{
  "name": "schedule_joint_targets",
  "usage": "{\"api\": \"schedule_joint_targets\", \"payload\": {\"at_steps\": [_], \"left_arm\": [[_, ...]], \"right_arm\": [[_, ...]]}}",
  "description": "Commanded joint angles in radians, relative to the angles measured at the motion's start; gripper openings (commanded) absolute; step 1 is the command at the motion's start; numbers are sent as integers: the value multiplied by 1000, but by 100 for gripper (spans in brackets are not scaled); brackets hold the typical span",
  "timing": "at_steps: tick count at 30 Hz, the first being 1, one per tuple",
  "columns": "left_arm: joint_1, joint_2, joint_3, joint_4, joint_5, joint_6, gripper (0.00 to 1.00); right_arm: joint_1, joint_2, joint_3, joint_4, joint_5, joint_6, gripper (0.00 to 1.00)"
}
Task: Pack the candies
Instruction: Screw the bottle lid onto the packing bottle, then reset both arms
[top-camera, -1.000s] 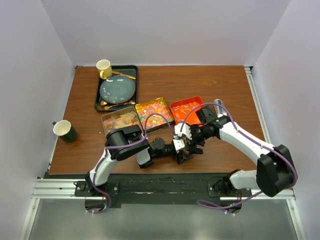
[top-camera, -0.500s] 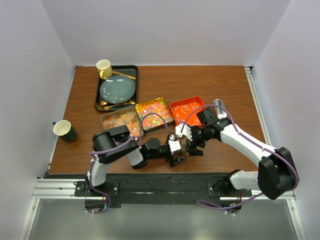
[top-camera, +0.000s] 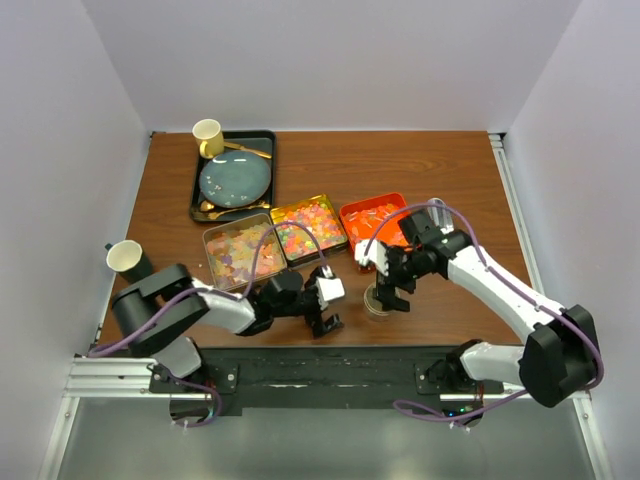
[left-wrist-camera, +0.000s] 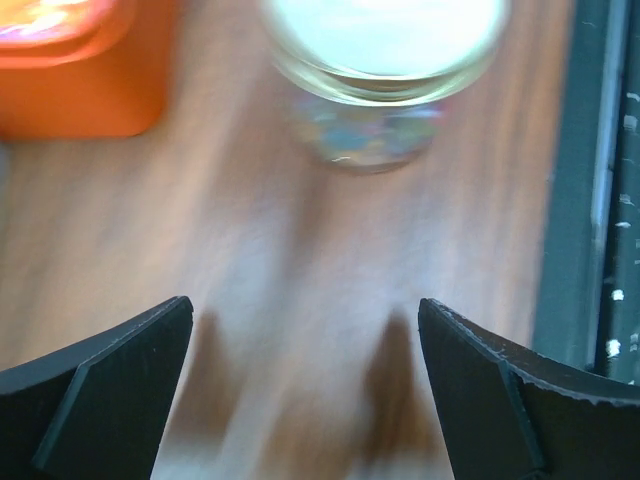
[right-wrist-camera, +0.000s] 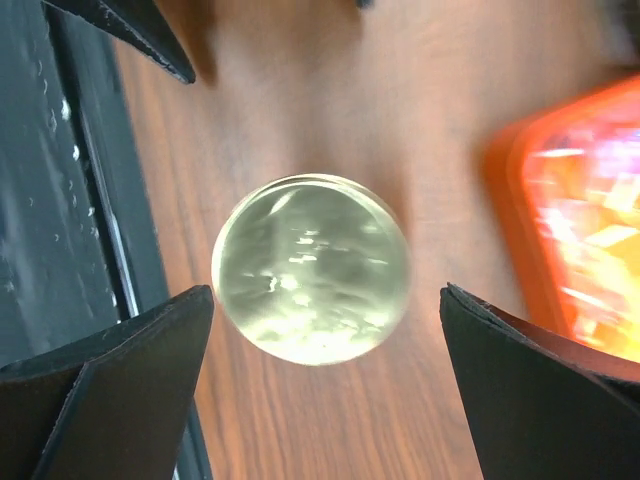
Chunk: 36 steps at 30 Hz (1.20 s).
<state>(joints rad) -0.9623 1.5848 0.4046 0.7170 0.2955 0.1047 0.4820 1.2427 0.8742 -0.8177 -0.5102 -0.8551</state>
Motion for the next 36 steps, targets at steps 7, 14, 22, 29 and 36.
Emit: {"api": "schedule_joint_targets", "payload": {"at_steps": [7,14,22,29,36], "left_arm": [[189,-285,227,-445,1,19,100],[361,-322,396,-606,-36,79,100],[461,-250,712,-951,-9,167,100],[513,-256,711,-929,7,26,100],[533,-206,804,-964,-47,24,100]], "right_arm": [[-287,57,264,124,298,564,99],[-341,-41,290,112,473,645,99],[-362,-156,358,-69,763,847,99],[-367,-290,339,-123,806,869,99],[-387,-330,293,-75,771,861,99]]}}
